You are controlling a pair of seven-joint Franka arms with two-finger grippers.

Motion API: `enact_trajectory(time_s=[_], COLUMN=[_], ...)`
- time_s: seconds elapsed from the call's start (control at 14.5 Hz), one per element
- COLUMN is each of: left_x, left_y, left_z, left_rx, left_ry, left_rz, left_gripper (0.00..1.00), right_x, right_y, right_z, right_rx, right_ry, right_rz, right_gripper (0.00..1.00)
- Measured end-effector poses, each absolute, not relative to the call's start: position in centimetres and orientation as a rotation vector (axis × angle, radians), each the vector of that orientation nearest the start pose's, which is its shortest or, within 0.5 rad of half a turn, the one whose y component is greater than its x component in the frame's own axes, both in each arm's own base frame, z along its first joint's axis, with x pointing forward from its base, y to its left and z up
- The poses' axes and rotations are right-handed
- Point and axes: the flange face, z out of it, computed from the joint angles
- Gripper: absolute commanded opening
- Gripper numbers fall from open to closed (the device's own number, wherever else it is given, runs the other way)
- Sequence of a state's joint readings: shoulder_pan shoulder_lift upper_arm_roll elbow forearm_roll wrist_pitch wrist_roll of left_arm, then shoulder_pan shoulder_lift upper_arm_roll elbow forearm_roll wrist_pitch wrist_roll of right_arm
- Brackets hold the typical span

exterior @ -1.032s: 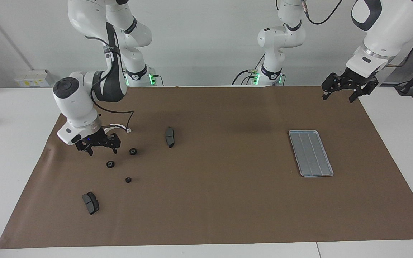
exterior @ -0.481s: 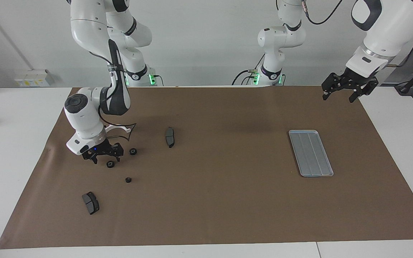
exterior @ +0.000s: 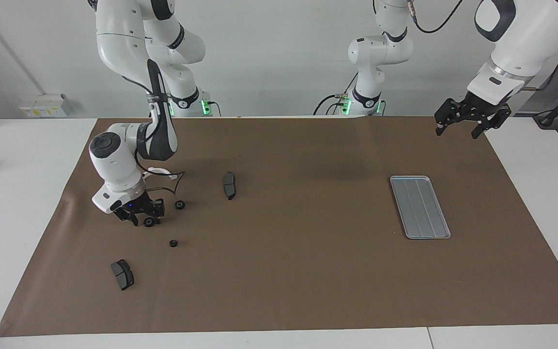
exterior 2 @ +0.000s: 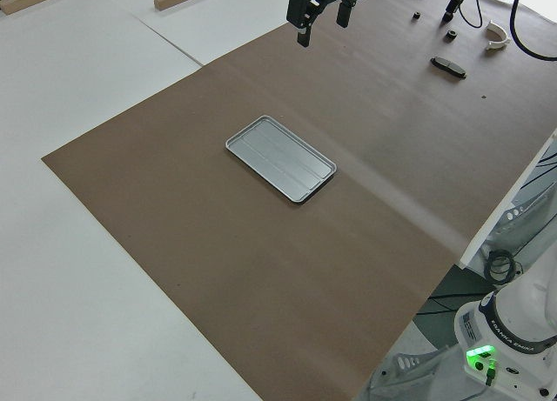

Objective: Pick bearing gear from pile to tray
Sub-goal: 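Reach the right gripper to the black bearing and grasp it, then carry the bearing with the right gripper to mid-table and release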

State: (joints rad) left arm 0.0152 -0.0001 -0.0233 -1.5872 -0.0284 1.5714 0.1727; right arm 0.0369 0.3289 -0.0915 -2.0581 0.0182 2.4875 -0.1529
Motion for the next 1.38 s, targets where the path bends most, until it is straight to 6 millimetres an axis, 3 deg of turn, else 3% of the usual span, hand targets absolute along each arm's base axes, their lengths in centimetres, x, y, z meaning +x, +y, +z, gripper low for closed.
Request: enact_trajectory(time_s=[0.14,0.34,0.41,0.76,0.89,1.1,1.24,1.38], left_x=[55.4,55.4,55.4,55.4,55.4,55.4,55.4,55.4], left_y=[-0.8,-0.8,-0.8,-0.8,-0.8,-0.8,-0.8,-0.8], left_z=[61.7,61.7,61.7,61.7,61.7,61.7,61.7,61.7], left_rx=[-3.158,-3.158,-3.158,-3.158,-3.158,-3.158,-3.158,-3.158], left_ry=[0.286,0.286,0.286,0.286,0.286,0.286,0.286,0.286], left_rz=[0.021,0.021,0.021,0.021,0.021,0.021,0.021,0.021], left_gripper=[1.00,1.00,1.00,1.00,1.00,1.00,1.00,1.00], right_x=[60.1,60.2,60.2,60.3,60.9,62.1,62.6,62.6], right_y=[-3.1,-3.1,-3.0,-2.9,-1.9,3.0,8.3,13.3], right_z=[28.5,28.7,28.8,29.0,30.4,35.5,38.7,40.2], right_rx=[-3.155,-3.153,-3.151,-3.151,-3.146,-3.124,-3.097,-3.057], right_ry=[-0.130,-0.127,-0.128,-0.122,-0.087,0.033,0.120,0.206], right_rz=[-0.158,-0.167,-0.168,-0.176,-0.200,-0.199,-0.239,-0.301], right_gripper=[0.49,0.04,0.00,0.00,0.00,0.00,0.00,0.00])
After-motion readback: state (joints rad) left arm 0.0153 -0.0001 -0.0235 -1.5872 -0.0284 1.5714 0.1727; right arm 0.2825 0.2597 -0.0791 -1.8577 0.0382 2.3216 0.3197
